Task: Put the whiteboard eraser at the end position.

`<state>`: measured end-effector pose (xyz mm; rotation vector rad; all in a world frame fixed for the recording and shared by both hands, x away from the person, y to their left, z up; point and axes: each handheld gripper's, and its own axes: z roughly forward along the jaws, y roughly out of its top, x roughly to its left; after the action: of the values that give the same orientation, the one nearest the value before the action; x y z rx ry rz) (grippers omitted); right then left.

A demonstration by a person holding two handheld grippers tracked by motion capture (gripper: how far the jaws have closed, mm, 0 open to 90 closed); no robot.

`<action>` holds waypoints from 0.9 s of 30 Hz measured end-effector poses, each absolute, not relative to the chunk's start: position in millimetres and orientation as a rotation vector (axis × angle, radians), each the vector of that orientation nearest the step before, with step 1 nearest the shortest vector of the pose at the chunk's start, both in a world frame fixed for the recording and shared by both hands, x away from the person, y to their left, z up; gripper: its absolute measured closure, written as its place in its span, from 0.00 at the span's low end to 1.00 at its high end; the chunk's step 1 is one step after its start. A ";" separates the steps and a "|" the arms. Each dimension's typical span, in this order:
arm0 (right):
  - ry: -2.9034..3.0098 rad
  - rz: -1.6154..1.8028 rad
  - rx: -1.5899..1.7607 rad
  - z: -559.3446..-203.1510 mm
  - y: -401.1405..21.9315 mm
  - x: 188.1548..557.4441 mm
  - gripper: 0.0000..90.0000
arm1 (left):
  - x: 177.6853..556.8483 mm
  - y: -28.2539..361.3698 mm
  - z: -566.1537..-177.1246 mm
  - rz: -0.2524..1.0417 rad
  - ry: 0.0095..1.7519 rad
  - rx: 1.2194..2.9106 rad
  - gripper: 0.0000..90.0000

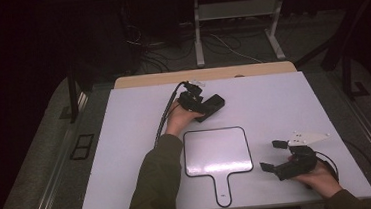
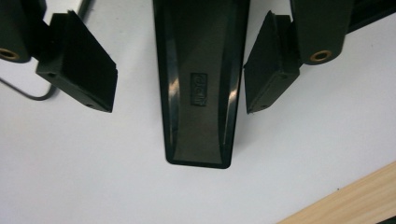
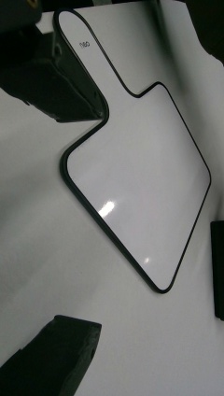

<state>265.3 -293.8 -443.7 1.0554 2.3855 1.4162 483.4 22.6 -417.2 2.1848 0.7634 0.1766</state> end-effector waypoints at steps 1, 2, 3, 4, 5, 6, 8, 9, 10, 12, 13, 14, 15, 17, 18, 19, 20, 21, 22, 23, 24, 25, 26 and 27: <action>2.386 1.414 1.057 -444.0 -293.5 265.7 0.00 | 481.6 22.7 -416.5 0.176 0.766 2.170 0.26; 2.388 1.413 1.058 -444.1 -293.2 266.1 0.00 | 481.4 25.6 -414.1 0.179 0.740 2.197 0.26; 2.393 1.415 1.048 -444.5 -293.0 267.2 0.00 | 479.3 26.1 -412.9 0.176 0.749 2.185 0.26; 2.397 1.411 1.046 -444.9 -292.8 268.2 0.00 | 478.0 27.1 -411.6 0.183 0.739 2.183 0.25; 2.403 1.407 1.047 -445.3 -292.9 269.1 0.00 | 475.2 27.7 -410.2 0.188 0.746 2.174 0.25; 2.404 1.406 1.048 -445.8 -293.2 269.8 0.00 | 473.7 29.6 -408.7 0.194 0.730 2.185 0.25; 2.404 1.407 1.053 -445.6 -294.3 270.2 0.00 | 468.8 32.1 -406.9 0.196 0.728 2.173 0.25; 2.405 1.408 1.043 -445.4 -295.0 270.5 0.00 | 466.0 32.3 -406.7 0.185 0.743 2.147 0.25; 2.402 1.412 1.045 -445.4 -295.2 270.4 0.00 | 464.1 34.1 -405.7 0.187 0.738 2.151 0.25; 2.405 1.415 1.051 -445.8 -295.1 270.5 0.00 | 460.8 37.3 -404.2 0.182 0.737 2.145 0.24; 2.406 1.411 1.047 -446.1 -295.2 270.6 0.00 | 460.0 40.0 -403.2 0.177 0.725 2.149 0.24; 2.406 1.412 1.047 -446.3 -295.2 270.9 0.00 | 459.3 42.6 -402.3 0.175 0.719 2.156 0.24; 2.407 1.413 1.050 -446.3 -295.2 271.0 0.00 | 458.0 43.8 -402.2 0.175 0.728 2.143 0.24; 2.406 1.418 1.050 -446.1 -295.8 271.2 0.00 | 456.7 47.9 -401.3 0.181 0.716 2.148 0.24; 2.404 1.419 1.048 -446.1 -296.2 271.4 0.00 | 454.8 49.1 -401.0 0.175 0.728 2.138 0.24; 2.403 1.419 1.046 -446.0 -296.4 271.4 0.00 | 452.9 50.6 -400.8 0.175 0.729 2.131 0.24; 2.405 1.420 1.050 -445.8 -296.4 271.1 0.00 | 451.0 52.7 -400.1 0.175 0.725 2.139 0.24; 2.405 1.419 1.047 -445.7 -296.5 271.0 0.00 | 449.0 53.7 -400.1 0.179 0.726 2.133 0.23; 2.405 1.419 1.046 -445.6 -296.5 270.9 0.00 | 446.8 55.4 -399.6 0.181 0.721 2.136 0.23; 2.404 1.423 1.048 -445.5 -296.4 270.8 0.00 | 444.0 56.4 -399.5 0.178 0.727 2.124 0.23; 2.403 1.423 1.048 -445.5 -296.3 270.8 0.00 | 441.7 57.9 -399.4 0.184 0.723 2.121 0.23; 2.403 1.424 1.048 -445.5 -296.3 270.8 0.00 | 439.6 60.2 -399.0 0.190 0.715 2.128 0.23; 2.403 1.424 1.048 -445.5 -296.2 270.9 0.00 | 437.0 61.3 -398.9 0.187 0.722 2.117 0.23; 2.404 1.422 1.047 -445.5 -296.0 270.8 0.00 | 434.0 62.3 -399.3 0.187 0.726 2.104 0.22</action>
<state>270.8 -296.0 -445.5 1.0470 2.4044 1.4215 434.0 62.3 -399.3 2.1042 0.7259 0.1872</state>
